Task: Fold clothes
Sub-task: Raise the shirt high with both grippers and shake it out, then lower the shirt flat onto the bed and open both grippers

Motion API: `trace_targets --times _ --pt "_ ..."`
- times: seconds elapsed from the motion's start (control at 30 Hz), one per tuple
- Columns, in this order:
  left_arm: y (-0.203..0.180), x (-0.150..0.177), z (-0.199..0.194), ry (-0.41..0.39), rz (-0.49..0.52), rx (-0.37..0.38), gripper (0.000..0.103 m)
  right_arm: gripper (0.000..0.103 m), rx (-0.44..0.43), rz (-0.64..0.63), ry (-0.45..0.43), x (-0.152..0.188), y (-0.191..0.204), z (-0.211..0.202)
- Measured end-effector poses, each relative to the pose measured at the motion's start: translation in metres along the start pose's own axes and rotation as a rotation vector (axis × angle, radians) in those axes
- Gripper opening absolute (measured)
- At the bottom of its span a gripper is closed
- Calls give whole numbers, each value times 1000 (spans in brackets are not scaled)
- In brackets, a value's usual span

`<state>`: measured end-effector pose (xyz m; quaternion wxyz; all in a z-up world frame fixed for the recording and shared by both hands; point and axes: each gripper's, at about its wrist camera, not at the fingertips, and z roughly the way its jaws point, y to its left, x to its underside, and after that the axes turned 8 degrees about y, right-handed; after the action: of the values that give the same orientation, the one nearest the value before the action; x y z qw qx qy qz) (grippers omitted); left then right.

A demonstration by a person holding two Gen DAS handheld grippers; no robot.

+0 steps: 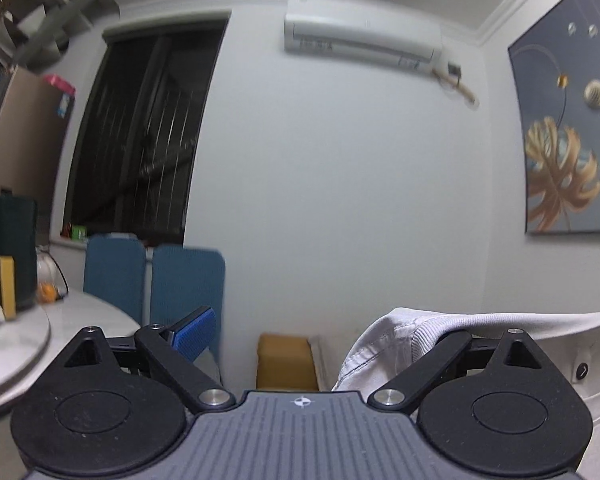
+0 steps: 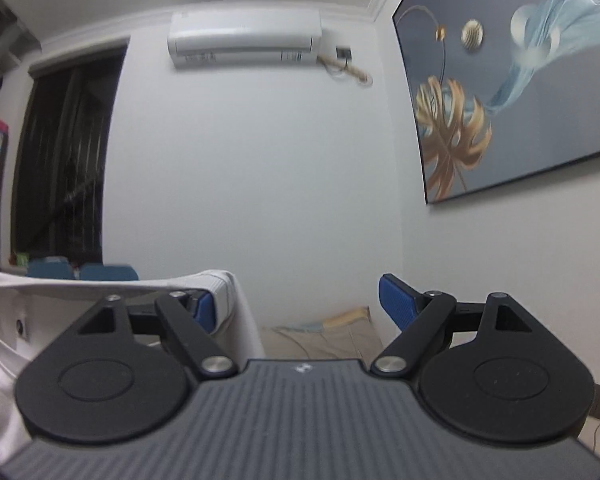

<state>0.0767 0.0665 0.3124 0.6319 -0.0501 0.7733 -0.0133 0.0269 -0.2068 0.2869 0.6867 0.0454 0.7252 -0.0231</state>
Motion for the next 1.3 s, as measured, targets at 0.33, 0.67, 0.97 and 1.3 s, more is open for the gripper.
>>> trace_targets --times 0.33,0.67,0.97,1.3 --pt "-27 65 264 126 -17 -132 96 82 110 -70 125 80 22 230" --pt "-32 267 541 510 52 -117 93 82 110 58 494 294 7 473" --pt "-28 358 623 861 209 -11 94 82 -126 43 891 403 14 548" --pt "-15 329 518 749 113 70 100 82 -164 53 784 354 27 459"
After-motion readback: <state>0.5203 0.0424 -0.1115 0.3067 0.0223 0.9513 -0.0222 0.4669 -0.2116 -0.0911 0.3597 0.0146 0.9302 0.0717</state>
